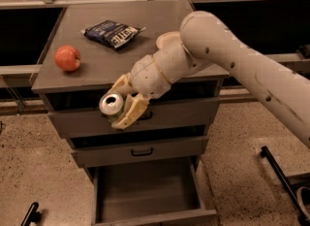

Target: Place green can into bottom drawer

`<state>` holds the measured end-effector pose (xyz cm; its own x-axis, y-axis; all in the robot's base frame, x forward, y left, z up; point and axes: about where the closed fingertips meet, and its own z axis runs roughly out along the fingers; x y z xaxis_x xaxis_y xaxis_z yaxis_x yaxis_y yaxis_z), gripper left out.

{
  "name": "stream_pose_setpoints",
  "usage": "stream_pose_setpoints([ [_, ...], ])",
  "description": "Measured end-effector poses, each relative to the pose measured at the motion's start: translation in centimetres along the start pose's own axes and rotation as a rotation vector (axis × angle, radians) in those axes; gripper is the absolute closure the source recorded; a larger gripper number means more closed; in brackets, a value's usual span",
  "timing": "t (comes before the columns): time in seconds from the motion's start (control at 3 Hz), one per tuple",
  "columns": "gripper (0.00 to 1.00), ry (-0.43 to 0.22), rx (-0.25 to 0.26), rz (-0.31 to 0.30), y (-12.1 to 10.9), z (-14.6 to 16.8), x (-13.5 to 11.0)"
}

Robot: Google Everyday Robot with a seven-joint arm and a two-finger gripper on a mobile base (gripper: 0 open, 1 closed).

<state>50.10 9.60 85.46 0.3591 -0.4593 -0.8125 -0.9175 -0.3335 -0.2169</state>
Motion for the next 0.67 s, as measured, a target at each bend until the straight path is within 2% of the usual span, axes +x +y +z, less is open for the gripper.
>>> stream_pose_setpoints([
  [0.33,1.0,0.032,-0.033,0.127,6.0,-0.5,1.5],
  [0.67,1.0,0.062,-0.028,0.223,10.2,-0.8,5.0],
])
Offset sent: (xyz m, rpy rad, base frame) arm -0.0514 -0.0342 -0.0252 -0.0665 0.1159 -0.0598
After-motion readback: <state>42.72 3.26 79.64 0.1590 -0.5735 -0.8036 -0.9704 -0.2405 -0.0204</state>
